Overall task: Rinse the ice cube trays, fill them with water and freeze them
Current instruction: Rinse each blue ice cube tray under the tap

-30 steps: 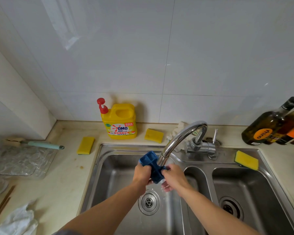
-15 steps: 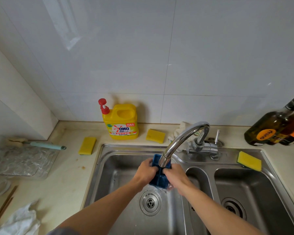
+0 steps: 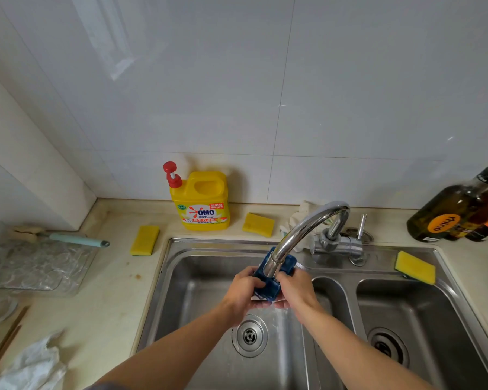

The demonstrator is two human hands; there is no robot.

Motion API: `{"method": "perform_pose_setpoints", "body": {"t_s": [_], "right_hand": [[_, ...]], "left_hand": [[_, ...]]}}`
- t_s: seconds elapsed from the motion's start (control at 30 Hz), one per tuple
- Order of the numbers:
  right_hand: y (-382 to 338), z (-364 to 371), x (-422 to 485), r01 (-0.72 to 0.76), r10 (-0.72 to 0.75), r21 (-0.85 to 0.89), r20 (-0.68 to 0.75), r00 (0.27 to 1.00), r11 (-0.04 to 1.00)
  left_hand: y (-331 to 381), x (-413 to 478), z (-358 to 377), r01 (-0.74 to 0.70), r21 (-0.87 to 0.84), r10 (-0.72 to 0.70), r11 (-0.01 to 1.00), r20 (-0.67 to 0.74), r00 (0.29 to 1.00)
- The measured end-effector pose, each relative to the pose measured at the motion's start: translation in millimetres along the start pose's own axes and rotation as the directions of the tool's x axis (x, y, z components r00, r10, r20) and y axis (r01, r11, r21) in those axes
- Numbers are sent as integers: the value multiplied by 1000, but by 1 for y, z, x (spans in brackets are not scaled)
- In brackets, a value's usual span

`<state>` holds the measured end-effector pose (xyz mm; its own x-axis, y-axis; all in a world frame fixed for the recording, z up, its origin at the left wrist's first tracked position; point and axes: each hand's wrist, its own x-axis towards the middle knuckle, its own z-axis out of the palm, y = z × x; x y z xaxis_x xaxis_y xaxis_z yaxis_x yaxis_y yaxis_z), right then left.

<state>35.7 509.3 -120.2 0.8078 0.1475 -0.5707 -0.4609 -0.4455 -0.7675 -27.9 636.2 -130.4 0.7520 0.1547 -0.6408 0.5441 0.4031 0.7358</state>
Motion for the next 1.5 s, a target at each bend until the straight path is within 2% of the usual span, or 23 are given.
{"method": "perform_pose_setpoints", "body": {"t_s": [0.1, 0.2, 0.27, 0.37, 0.5, 0.6, 0.7, 0.8, 0.87, 0.93, 1.07, 1.33, 1.43, 1.5], "right_hand": [[-2, 0, -2, 5, -5, -19, -2, 1000, 1000], [0, 3, -3, 14, -11, -112, 27, 1000, 994], [1, 6, -5, 86, -82, -166, 31, 996, 982], [1, 2, -5, 162, -158, -96, 44, 986, 982], [-6, -9, 0, 38, -37, -4, 145, 989, 999], [-5, -10, 2, -8, 1, 34, 185, 983, 999], [-3, -8, 2, -47, 34, 78, 153, 988, 996], [0, -9, 1, -35, 30, 66, 73, 997, 997], [-1, -7, -3, 19, -19, 3, 46, 999, 1000], [-5, -3, -10, 100, -94, -76, 77, 993, 992], [-13, -2, -21, 194, -179, -133, 117, 977, 972], [-13, -19, -21, 150, -143, -100, 72, 987, 984], [-8, -25, -17, 122, -119, -58, 57, 991, 991], [-5, -26, -17, 11, -17, 56, 94, 995, 998]], "left_hand": [[-1, 0, -3, -1, -1, 1, 1000, -3, 1000], [-1, 2, -4, -54, 155, 66, 986, -74, 995], [1, 4, -7, -86, 231, 118, 969, -127, 985], [6, 7, -19, -101, 299, 161, 949, -181, 970], [13, 7, -28, -147, 347, 188, 926, -88, 978], [17, 4, -25, -147, 348, 179, 926, -61, 982], [13, 5, -24, -81, 249, 115, 965, -123, 986], [4, 4, -21, 69, 59, -60, 996, -141, 988], [-2, 5, -17, 142, -82, -152, 987, -132, 980], [-7, 8, -14, 186, -199, -212, 962, -118, 970], [-11, 14, -16, 218, -347, -245, 912, -35, 969], [-13, 19, -14, 194, -293, -190, 936, 42, 981], [-6, 16, -10, 120, -261, -138, 958, -52, 989], [3, 13, -9, 37, -191, -66, 981, -149, 987]]}}
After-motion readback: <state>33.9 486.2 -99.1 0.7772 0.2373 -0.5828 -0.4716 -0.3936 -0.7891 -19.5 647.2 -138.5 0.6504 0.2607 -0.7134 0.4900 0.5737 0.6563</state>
